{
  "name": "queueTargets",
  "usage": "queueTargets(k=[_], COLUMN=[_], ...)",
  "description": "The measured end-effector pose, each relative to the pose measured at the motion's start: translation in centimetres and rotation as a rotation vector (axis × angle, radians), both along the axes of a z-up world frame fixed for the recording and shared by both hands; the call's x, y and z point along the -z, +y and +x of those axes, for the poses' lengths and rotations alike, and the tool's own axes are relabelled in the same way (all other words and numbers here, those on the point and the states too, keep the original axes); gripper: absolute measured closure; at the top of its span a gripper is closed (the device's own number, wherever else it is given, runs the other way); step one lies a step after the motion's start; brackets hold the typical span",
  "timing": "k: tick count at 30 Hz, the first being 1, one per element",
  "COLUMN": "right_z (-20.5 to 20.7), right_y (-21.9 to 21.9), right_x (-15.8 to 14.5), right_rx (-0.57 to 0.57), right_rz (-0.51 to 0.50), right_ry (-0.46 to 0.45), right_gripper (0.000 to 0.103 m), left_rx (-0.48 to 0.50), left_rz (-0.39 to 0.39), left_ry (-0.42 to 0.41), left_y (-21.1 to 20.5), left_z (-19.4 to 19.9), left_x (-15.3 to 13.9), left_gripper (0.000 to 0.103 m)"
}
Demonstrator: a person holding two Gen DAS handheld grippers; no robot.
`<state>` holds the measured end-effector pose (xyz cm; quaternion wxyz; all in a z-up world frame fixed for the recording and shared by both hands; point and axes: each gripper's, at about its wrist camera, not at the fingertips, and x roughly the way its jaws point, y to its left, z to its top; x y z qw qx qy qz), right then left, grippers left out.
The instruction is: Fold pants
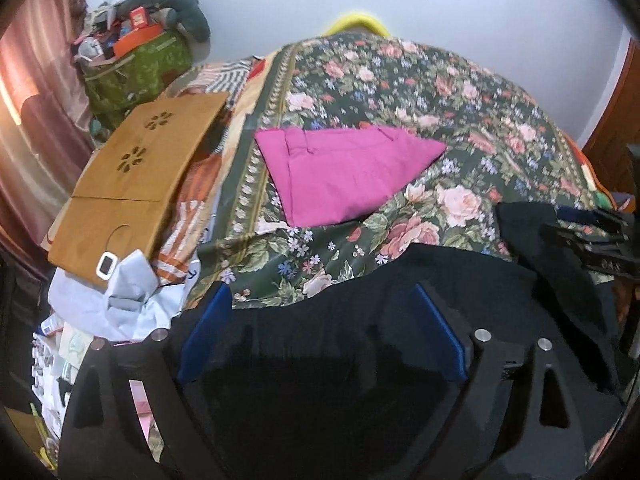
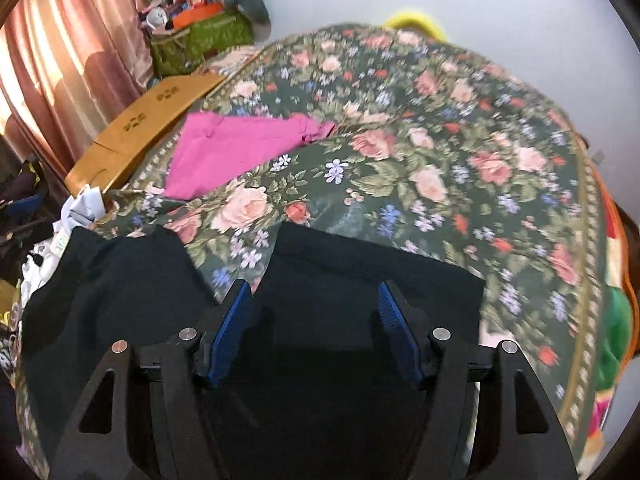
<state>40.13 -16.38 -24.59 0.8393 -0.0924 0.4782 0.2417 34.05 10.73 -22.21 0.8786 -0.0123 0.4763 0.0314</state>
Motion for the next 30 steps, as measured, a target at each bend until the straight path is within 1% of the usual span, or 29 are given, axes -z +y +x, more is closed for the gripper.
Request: queueTargets(k=[5, 6, 7, 8, 10, 11, 12, 14, 18, 22, 25, 30], right_z=[2.4, 2.8, 3.0, 3.1, 3.1, 3.1, 3.1, 3.0, 3.4, 2.3, 0.5, -2.9], right_y=[1.7, 1.9, 2.0, 2.2, 2.2, 2.2, 2.1, 1.8, 0.8, -1.5, -4.9, -10.6], right_x=[2.0, 2.5, 2.8, 3.0, 3.2, 3.2, 3.2, 3.3, 2.8, 0.5, -2.9, -8.1], right_rx=[-0.003, -0.002, 0.000, 0.007, 0.018, 0.030, 0.045, 0.052, 0.059, 0.104, 0.139, 0.187], right_rz=[0.002, -0.003, -0.018, -0.035, -0.048, -0.057, -0.072, -0.097, -0.065, 0.021, 0.087, 0.133], right_ry=[0.051, 0.059, 0.061, 0.044, 0.022, 0.014, -0.002, -0.024, -0.002, -0.021, -0.062, -0.145], right_gripper=[0.043, 0.047, 0.050, 0.055, 0.059, 0.068, 0.081, 0.092, 0.095, 0.095, 0.095, 0.095], left_rx=[0.012, 0.011, 0.010, 0.010, 0.009, 0.008, 0.007, 0.007, 0.028, 0.076, 0.111, 0.168], left_rz=[0.018, 0.017, 0.015, 0.013, 0.016, 0.019, 0.021, 0.019, 0.025, 0.059, 0.052, 0.036], left_ry=[0.055, 0.062, 0.067, 0.072, 0.081, 0.085, 0.089, 0.097, 0.109, 0.111, 0.120, 0.133], left_y=[-0.4, -0.5, -0.5, -0.5, -0.5, -0.6, -0.7, -0.9, -2.0, -4.1, -6.0, -9.5], left_z=[1.7, 1.9, 1.9, 2.0, 2.2, 2.2, 2.3, 2.3, 1.8, 1.2, 0.6, -0.2], left_x=[2.6, 2.9, 3.2, 3.5, 4.0, 4.1, 4.3, 4.5, 4.2, 3.3, 2.6, 1.8], left_gripper=[0.012, 0.012, 0.012, 0.012, 0.012, 0.012, 0.012, 0.012, 0.012, 0.012, 0.012, 0.012])
